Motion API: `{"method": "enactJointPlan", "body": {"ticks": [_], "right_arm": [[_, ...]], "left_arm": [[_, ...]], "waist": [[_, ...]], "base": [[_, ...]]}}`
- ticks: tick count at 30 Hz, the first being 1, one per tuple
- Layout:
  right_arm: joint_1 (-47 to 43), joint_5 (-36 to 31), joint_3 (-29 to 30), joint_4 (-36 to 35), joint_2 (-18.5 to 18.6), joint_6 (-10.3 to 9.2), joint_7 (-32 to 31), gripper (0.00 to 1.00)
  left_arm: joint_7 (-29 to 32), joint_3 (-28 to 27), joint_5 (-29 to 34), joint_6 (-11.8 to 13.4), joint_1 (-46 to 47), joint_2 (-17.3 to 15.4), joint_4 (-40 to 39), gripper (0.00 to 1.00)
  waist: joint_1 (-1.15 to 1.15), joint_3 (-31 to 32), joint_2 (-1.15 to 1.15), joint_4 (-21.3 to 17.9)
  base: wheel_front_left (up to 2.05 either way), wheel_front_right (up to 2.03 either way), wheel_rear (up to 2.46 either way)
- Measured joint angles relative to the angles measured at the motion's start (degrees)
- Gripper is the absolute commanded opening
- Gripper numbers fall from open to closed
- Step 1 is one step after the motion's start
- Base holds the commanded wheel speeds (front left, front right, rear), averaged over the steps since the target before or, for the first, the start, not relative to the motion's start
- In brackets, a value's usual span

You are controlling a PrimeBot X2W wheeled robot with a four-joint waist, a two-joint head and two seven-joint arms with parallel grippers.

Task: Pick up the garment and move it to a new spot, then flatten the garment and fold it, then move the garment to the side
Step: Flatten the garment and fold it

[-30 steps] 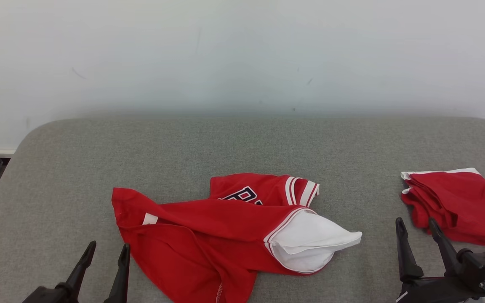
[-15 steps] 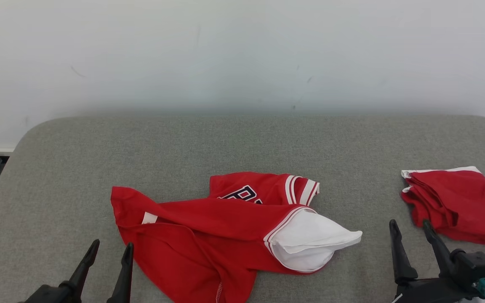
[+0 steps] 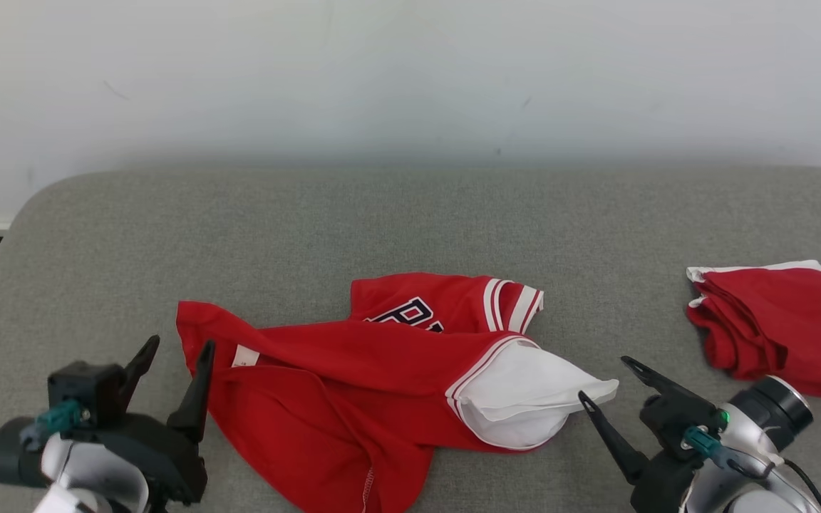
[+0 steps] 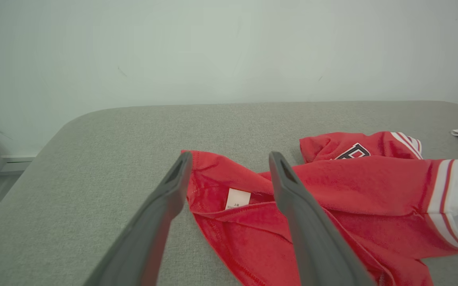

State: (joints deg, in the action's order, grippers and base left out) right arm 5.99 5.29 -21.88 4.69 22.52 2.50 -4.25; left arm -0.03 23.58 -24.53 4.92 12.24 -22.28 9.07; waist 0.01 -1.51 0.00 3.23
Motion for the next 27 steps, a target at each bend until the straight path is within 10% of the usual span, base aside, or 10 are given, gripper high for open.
{"method": "enactJointPlan", "body": {"ticks": [21,27], "right_arm": [[6.08,3.83,-5.02,-4.82,-1.76,4.04,-7.65,1.0],[6.29,4.77,-4.66,-5.01,-1.7,4.05,-8.37,1.0]], "left_arm": [[12.88,0.12,-4.34,-3.44,12.37,1.0,15.88,1.0],[14.17,0.48,-4.31,-3.39,14.32,1.62,18.75,0.82]], "waist": [[0.0,-8.16,0.0,-2.66],[0.0,-10.25,0.0,-3.36]], "base": [[0.0,0.0,0.0],[0.0,0.0,0.0]]}}
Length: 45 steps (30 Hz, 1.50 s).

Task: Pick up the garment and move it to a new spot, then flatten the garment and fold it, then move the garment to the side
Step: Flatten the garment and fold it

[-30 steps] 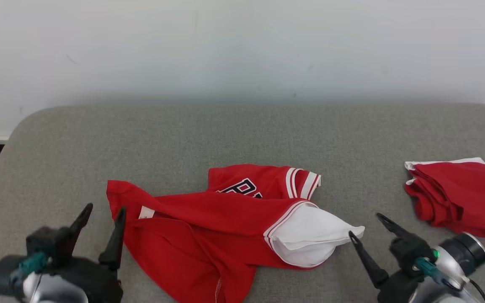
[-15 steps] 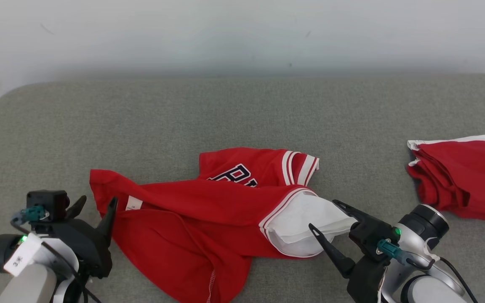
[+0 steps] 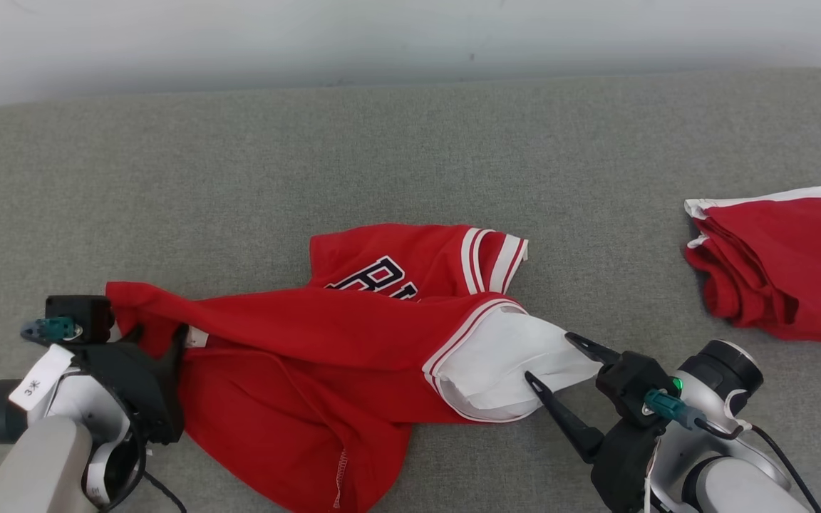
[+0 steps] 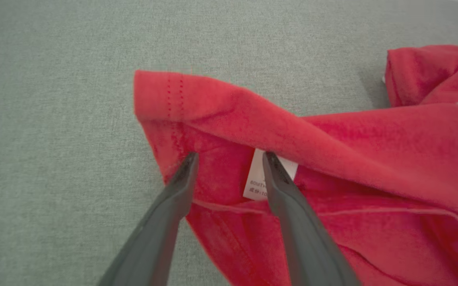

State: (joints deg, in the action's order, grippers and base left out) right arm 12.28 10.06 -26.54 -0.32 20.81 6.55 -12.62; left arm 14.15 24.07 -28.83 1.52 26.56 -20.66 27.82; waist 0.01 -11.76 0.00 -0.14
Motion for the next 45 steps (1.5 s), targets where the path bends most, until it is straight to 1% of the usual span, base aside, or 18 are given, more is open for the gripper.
{"method": "enactJointPlan", "body": {"ticks": [2,3,4,5,7,9,15,19,21,25,27,30,31,33,34,35,40,45], "right_arm": [[0.01,0.15,0.4,0.0,0.13,0.0,-0.01,1.0],[0.03,0.44,0.55,0.03,0.2,0.0,-0.07,1.0],[-0.01,0.52,0.75,0.03,0.32,0.0,-0.09,1.0],[0.05,0.52,0.93,0.07,0.42,0.0,-0.34,1.0],[0.04,0.53,1.37,0.09,0.55,0.0,-0.48,1.0],[0.0,0.82,2.08,0.14,0.83,-0.05,-0.48,1.0],[-0.45,1.74,3.09,0.18,1.68,-0.58,-0.51,1.0],[-0.49,1.99,2.87,-0.22,1.54,-0.57,-0.57,1.0],[-0.45,1.99,2.43,-0.53,1.34,-0.57,-0.96,1.0],[-0.37,1.99,1.89,-1.04,0.91,-0.57,-1.08,1.0],[-0.36,1.99,1.89,-1.31,0.92,-0.57,-1.09,1.0],[-0.36,2.0,2.09,-1.43,1.0,-0.57,-1.43,1.0],[-0.37,2.0,2.21,-1.44,1.09,-0.57,-1.51,1.0],[-0.38,2.04,2.38,-1.44,1.23,-0.58,-1.53,1.0],[-0.41,2.14,2.43,-1.45,1.27,-0.58,-1.54,1.0],[-0.46,2.29,2.44,-1.46,1.31,-0.58,-1.58,1.0],[-1.25,3.89,1.92,-1.72,1.21,-0.52,-2.02,1.0],[-1.36,4.38,1.52,-2.02,0.97,-0.51,-2.08,1.0]], "left_arm": [[0.07,0.07,0.11,0.32,0.76,0.37,1.16,0.74],[0.25,0.05,0.18,0.58,1.14,0.45,1.56,0.74],[0.31,0.0,0.22,0.91,1.52,0.54,2.02,0.78],[0.36,-0.2,0.46,1.4,1.91,0.53,2.57,0.78],[0.36,-0.83,1.22,2.11,2.07,0.1,2.98,0.92],[0.35,-1.09,1.85,2.63,2.09,-0.19,3.38,1.0],[0.38,-0.56,1.62,2.37,2.02,0.8,3.48,1.0],[0.44,-0.52,0.57,1.07,1.91,1.35,3.61,1.0],[0.45,-0.65,-0.79,0.58,1.84,1.62,3.65,0.94],[0.69,-0.97,-1.55,-0.11,1.85,1.8,4.1,0.93],[0.79,-1.14,-1.66,-0.46,1.87,1.8,4.31,0.82],[0.79,-1.22,-1.64,-0.29,2.03,1.89,4.69,0.71],[0.78,-1.26,-1.56,0.14,2.13,1.96,4.82,0.73],[0.75,-1.48,-1.25,1.05,2.23,1.85,5.24,0.85],[0.58,-1.79,-1.25,1.33,2.24,1.8,5.53,0.95],[0.41,-2.08,-1.23,1.69,2.25,1.7,5.84,0.98],[0.41,-2.33,-0.65,2.58,2.73,1.26,6.91,1.0],[0.41,-2.37,-0.69,2.55,3.1,1.66,7.34,1.0]], "waist": [[0.0,-0.56,0.0,-0.01],[0.0,-0.74,0.0,0.04],[0.0,-0.85,0.0,0.14],[0.0,-0.92,0.0,0.29],[0.0,-0.96,0.0,0.51],[0.0,-0.87,0.0,0.73],[-0.01,-0.13,0.0,1.8],[-0.01,0.18,0.0,2.0],[-0.01,0.1,0.0,1.8],[-0.01,-0.27,0.0,1.16],[-0.01,-0.52,0.0,0.83],[-0.01,-0.91,0.0,0.44],[-0.01,-1.0,0.0,0.38],[0.0,-1.11,0.0,0.34],[-0.01,-1.13,0.0,0.34],[-0.01,-1.15,0.0,0.35],[-0.01,-1.15,0.0,0.49],[-0.01,-1.14,0.0,0.59]], "base": [[0.0,0.0,0.0],[0.0,0.0,0.0],[0.0,0.0,0.0],[0.0,0.0,0.0],[0.0,0.0,0.0],[0.0,0.0,0.0],[0.0,0.0,0.0],[0.0,0.0,0.0],[0.0,0.0,0.0],[0.0,0.0,0.0],[0.0,0.0,0.0],[0.0,0.0,0.0],[0.0,0.0,0.0],[0.0,0.0,0.0],[0.0,0.0,0.0],[0.0,0.0,0.0],[0.0,0.0,0.0],[0.0,0.0,0.0]]}}
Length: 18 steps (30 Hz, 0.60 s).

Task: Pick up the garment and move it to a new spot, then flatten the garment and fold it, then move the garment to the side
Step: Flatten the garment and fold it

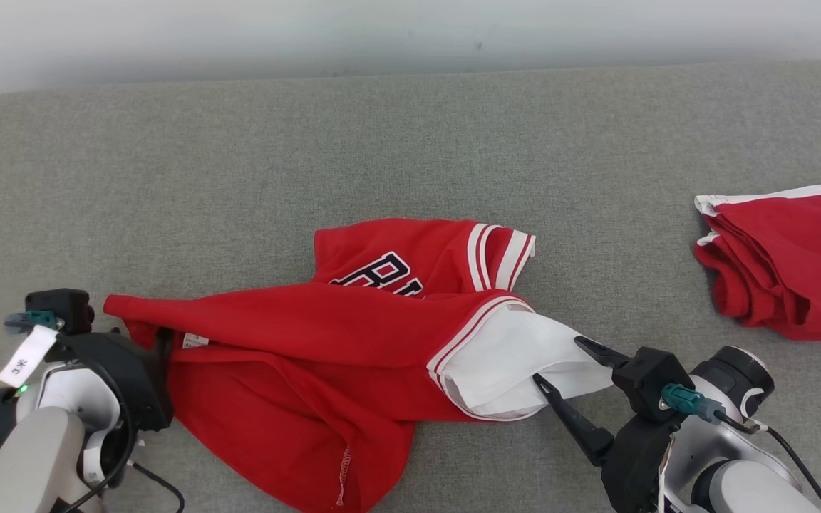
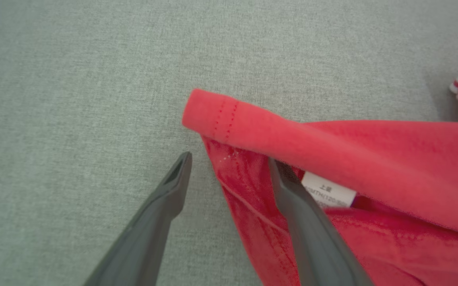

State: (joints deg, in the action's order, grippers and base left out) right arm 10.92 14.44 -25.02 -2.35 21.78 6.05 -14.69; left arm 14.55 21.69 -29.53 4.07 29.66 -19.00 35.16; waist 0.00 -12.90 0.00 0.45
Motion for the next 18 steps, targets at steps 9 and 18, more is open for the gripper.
{"method": "enactJointPlan", "body": {"ticks": [9,18], "right_arm": [[0.0,1.37,-0.24,0.22,-0.01,0.02,-0.99,1.0],[-0.2,3.22,1.64,2.08,-0.54,-0.63,-1.94,1.0]], "left_arm": [[-0.05,0.38,-0.35,-0.58,0.08,1.25,0.56,0.51],[-1.01,0.8,-0.33,-0.64,1.28,1.55,0.8,0.4]], "waist": [[0.0,-0.32,0.0,-0.14],[0.0,-0.41,0.0,0.0]], "base": [[0.0,0.0,0.0],[0.0,0.0,0.0]]}}
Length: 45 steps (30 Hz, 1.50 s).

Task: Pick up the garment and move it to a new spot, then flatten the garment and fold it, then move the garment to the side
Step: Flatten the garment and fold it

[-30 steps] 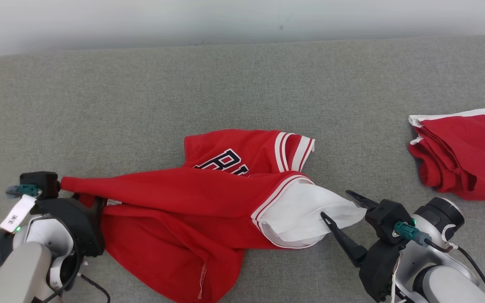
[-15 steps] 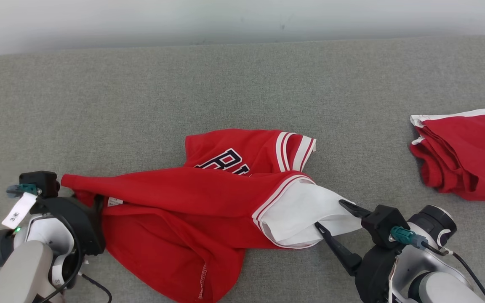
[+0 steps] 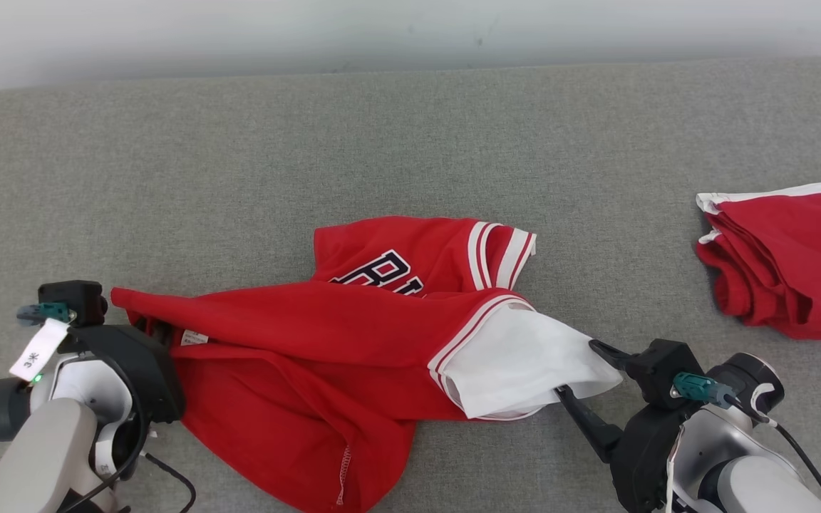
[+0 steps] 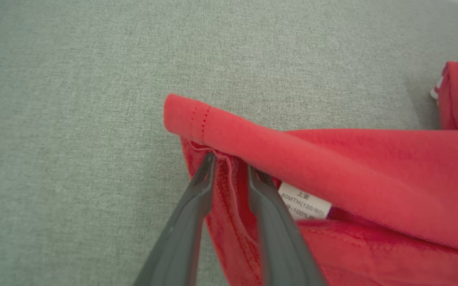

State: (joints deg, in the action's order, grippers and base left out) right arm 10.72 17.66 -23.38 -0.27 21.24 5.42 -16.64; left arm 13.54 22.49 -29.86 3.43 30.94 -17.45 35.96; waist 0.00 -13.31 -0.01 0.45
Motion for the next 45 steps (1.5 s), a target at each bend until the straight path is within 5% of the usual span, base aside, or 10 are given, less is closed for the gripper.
{"method": "enactJointPlan", "body": {"ticks": [3,4,5,6,24,35,45], "right_arm": [[-0.36,-0.01,0.08,0.26,-0.02,-0.22,-0.03,1.0],[-0.48,0.01,0.15,0.32,-0.09,-0.41,-0.07,0.44],[-0.63,0.12,0.3,0.41,-0.24,-0.46,-0.08,0.12],[-0.71,0.23,0.3,0.43,-0.33,-0.45,-0.08,0.0],[2.11,1.55,12.07,-5.46,-1.24,-7.15,10.47,0.0],[3.3,3.87,19.97,-15.35,-1.59,-9.28,20.4,0.0],[2.89,12.34,28.33,-31.4,-0.82,-8.78,23.13,0.0]], "left_arm": [[-0.04,0.15,0.01,-0.48,0.0,0.27,0.08,0.36],[-0.04,0.16,0.01,-0.48,0.0,0.32,0.1,0.22],[-0.25,0.19,0.02,-0.48,0.0,0.32,0.1,0.0],[-0.56,0.19,0.02,-0.48,0.0,0.31,0.09,0.0],[-11.85,-3.76,-1.6,-2.54,2.42,1.75,-10.11,0.0],[-20.76,-7.0,-4.87,-5.58,2.89,2.92,-32.97,0.0],[-18.06,-7.69,-11.62,-6.22,-2.85,2.87,-61.69,0.0]], "waist": [[0.0,0.07,0.0,0.17],[0.0,0.09,0.0,0.22],[0.0,0.11,0.0,0.26],[0.0,0.13,0.0,0.3],[0.0,3.87,0.01,0.83],[0.0,8.6,0.01,0.59],[-0.02,10.98,0.02,-0.04]], "base": [[0.0,0.0,0.0],[0.0,0.0,0.0],[0.0,0.0,0.0],[0.0,0.0,0.0],[0.0,0.0,0.0],[0.0,0.0,0.0],[0.0,0.0,0.0]]}}
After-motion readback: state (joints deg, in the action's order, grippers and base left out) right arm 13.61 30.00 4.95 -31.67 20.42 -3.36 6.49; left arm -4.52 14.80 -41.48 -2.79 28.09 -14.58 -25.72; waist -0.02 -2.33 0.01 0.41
